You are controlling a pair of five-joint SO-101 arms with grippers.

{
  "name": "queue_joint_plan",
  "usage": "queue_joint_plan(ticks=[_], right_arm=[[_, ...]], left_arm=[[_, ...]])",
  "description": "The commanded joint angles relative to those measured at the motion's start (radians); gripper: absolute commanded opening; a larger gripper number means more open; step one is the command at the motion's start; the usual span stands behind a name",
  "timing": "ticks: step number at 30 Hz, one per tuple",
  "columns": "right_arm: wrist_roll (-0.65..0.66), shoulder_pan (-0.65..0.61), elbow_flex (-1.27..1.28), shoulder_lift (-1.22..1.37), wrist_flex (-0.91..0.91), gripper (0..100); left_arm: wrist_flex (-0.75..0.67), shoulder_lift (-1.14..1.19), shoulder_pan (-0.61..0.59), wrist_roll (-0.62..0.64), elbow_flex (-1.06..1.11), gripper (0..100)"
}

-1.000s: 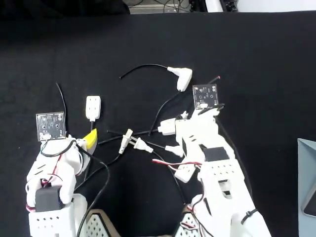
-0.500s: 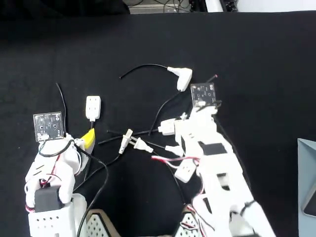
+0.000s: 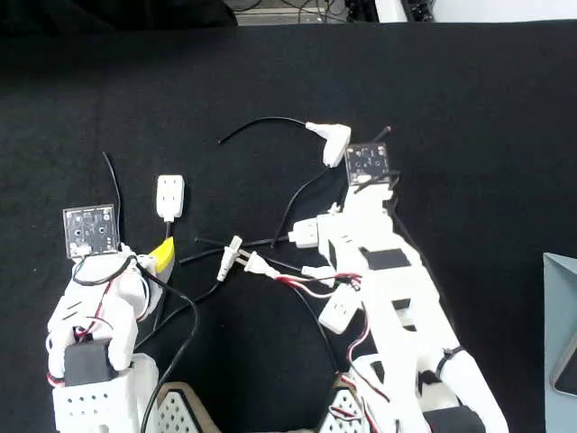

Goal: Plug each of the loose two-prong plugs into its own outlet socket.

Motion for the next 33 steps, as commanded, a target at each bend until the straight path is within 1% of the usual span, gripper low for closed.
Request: queue_joint_plan(ticks=[1,4,14,19,23,27,33], right_arm=[[0.078,-0.049,0.042,0.007,-0.006,1.1],[0.129,-0.074,0.054,0.007,-0.006,1.1],[0.259,-0.069,0.058,0.021,0.002,1.1],[0.262,-0.066,-0.005,0.156,0.008,1.1],[0.261,-0.061,-0.088,0.254,0.086,1.1],[0.261,-0.061,-0.122,0.286,0.173,1.1],[0.261,-0.051,-0.140,0.278,0.150,1.1]], left_arm=[[-0.023,-0.005,-0.007,0.002,-0.005,30],[-0.023,-0.005,-0.007,0.002,-0.005,30],[-0.021,-0.005,-0.008,0.002,-0.005,30],[-0.021,-0.005,-0.008,0.002,-0.005,30],[-0.020,-0.005,-0.008,0.002,-0.005,30],[-0.020,-0.005,-0.008,0.002,-0.005,30],[-0.020,-0.005,-0.008,0.002,-0.005,30]])
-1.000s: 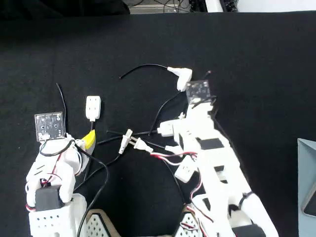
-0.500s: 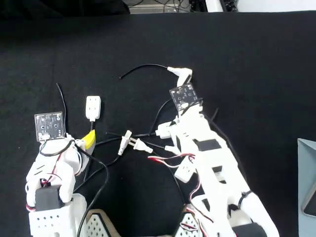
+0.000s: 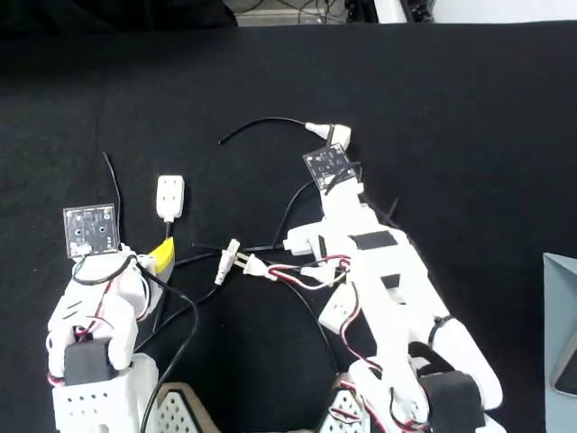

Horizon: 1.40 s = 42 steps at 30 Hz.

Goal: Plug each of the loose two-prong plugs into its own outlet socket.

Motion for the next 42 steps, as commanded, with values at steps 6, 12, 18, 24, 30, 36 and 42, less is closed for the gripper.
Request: queue_joint_plan(ticks=[6,12,18,24,30,36,42], right_arm=[[-0.066,0.101,-0.182,-0.065,0.078,1.1],[-0.064,0.137,-0.401,-0.102,0.227,1.1],[-0.066,0.132,-0.478,-0.102,0.249,1.1],[-0.071,0.106,-0.378,-0.074,0.244,1.1],[-0.071,0.092,-0.180,-0.041,0.014,1.1],[-0.071,0.092,-0.053,-0.038,-0.109,1.1],[-0.071,0.092,-0.012,-0.047,-0.106,1.1]], left_arm=[[-0.020,-0.005,-0.008,0.002,-0.004,30],[-0.020,-0.005,-0.008,0.002,-0.004,30],[-0.026,-0.005,-0.007,0.000,0.010,30],[-0.028,-0.005,-0.002,-0.031,0.016,30],[-0.028,-0.005,-0.002,-0.032,0.016,30],[-0.028,-0.005,-0.004,-0.032,0.016,30],[-0.028,-0.005,-0.005,-0.032,0.016,30]])
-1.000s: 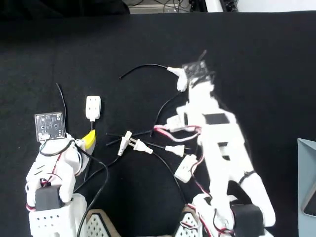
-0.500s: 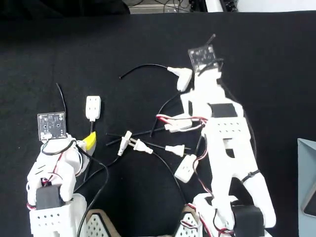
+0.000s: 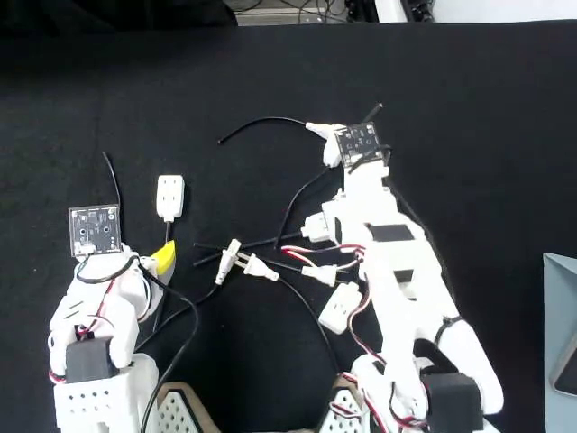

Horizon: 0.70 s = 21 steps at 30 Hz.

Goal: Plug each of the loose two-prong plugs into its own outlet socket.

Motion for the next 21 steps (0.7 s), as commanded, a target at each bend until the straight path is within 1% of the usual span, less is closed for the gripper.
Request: queue_joint_plan(ticks=[1,8,15,18,21], right_arm=[[-0.006,-0.015,0.030,-0.002,-0.002,1.1],[-0.006,-0.015,0.038,-0.102,0.006,1.1],[-0.009,-0.028,0.033,-0.202,0.115,1.1],[-0.058,-0.028,0.033,-0.214,0.140,1.1],[-0.069,-0.028,0.038,-0.214,0.144,1.1]], left_arm=[[-0.018,-0.006,-0.005,-0.011,-0.005,30],[-0.017,-0.006,-0.002,-0.011,-0.005,30],[-0.018,-0.006,-0.002,-0.011,-0.005,30],[-0.018,-0.006,-0.002,-0.011,-0.005,30],[-0.018,-0.006,-0.002,-0.011,-0.005,30]])
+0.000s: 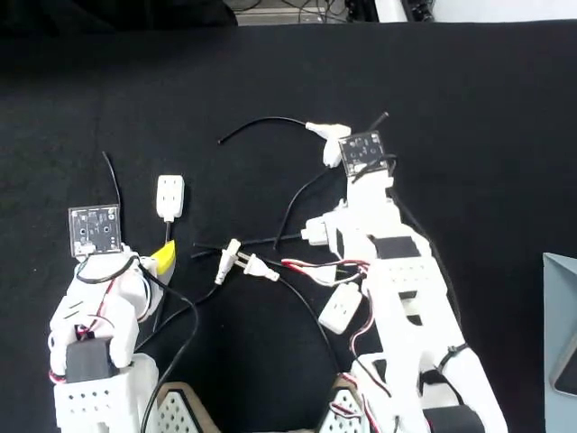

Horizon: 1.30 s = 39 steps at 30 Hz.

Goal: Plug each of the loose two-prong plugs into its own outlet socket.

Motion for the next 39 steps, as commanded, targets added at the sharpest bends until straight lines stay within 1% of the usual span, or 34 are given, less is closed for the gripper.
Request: queue_joint_plan(ticks=[1,4,8,11,15,18,24,26,29,34,36,39], right_arm=[[-0.017,-0.015,-0.004,-0.030,0.000,1.1],[-0.012,-0.015,0.035,-0.030,-0.021,1.1],[-0.011,-0.006,0.111,-0.030,-0.126,1.1],[-0.011,-0.006,0.127,-0.030,-0.158,1.1],[-0.009,-0.006,0.125,-0.035,-0.157,1.1],[0.028,-0.006,0.131,-0.035,-0.155,1.1],[0.037,0.055,0.131,-0.035,-0.153,1.1],[0.037,0.063,0.133,-0.030,-0.127,1.1],[0.032,0.058,0.130,-0.035,-0.081,1.1],[0.014,0.052,0.131,-0.030,-0.078,1.1],[-0.028,0.031,0.134,-0.028,-0.078,1.1],[-0.038,-0.021,0.154,-0.027,-0.078,1.1]], left_arm=[[-0.018,-0.006,-0.002,-0.011,-0.005,30],[-0.018,-0.006,-0.005,-0.011,-0.005,30],[-0.018,-0.006,-0.005,-0.011,-0.005,30],[-0.015,-0.006,-0.005,-0.011,-0.005,30],[-0.014,-0.006,-0.005,-0.011,-0.005,30],[-0.014,-0.006,-0.007,-0.011,-0.005,30],[-0.015,-0.006,-0.007,-0.011,-0.005,30],[-0.017,-0.006,-0.007,-0.011,-0.005,30],[-0.017,-0.006,-0.007,-0.011,-0.005,30],[-0.017,-0.006,-0.007,-0.011,-0.005,30],[-0.017,-0.006,-0.007,-0.011,-0.005,30],[-0.017,-0.006,-0.007,-0.011,-0.005,30]])
